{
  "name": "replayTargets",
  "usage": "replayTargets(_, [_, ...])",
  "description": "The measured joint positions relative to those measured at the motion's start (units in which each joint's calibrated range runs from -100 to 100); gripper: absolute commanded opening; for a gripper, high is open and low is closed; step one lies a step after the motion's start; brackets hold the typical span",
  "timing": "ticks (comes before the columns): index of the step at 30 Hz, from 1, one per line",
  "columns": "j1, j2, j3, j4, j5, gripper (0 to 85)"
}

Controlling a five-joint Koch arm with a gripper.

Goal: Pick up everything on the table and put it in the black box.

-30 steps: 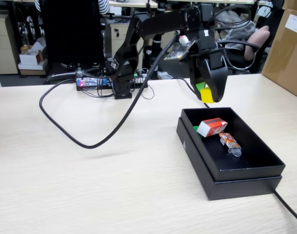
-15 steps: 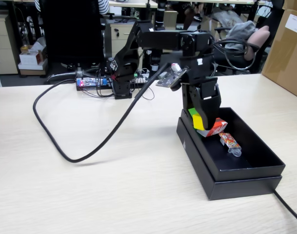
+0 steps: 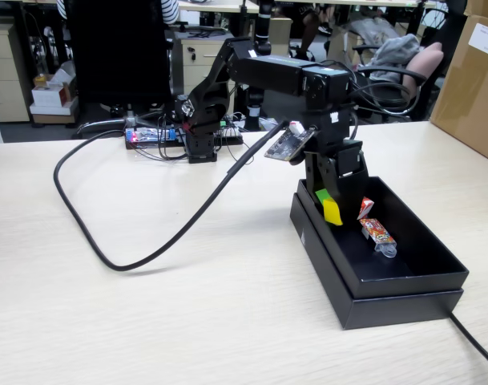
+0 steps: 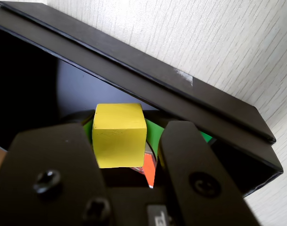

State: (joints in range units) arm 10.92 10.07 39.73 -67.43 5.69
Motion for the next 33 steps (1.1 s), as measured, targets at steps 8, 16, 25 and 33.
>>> replayTargets(8, [-0.4,-0.1,-0.1,0.4,-0.9,37.2])
replayTargets(16, [-3.3,-15.2,-0.3,-3.7,-1.6,41.9])
replayTargets(25, [-9.9,-44.3,-24.8,-5.1,-4.2,49.1])
replayTargets(33, [-12.4,-67.9,-73.1,10.1,-8.0,49.6])
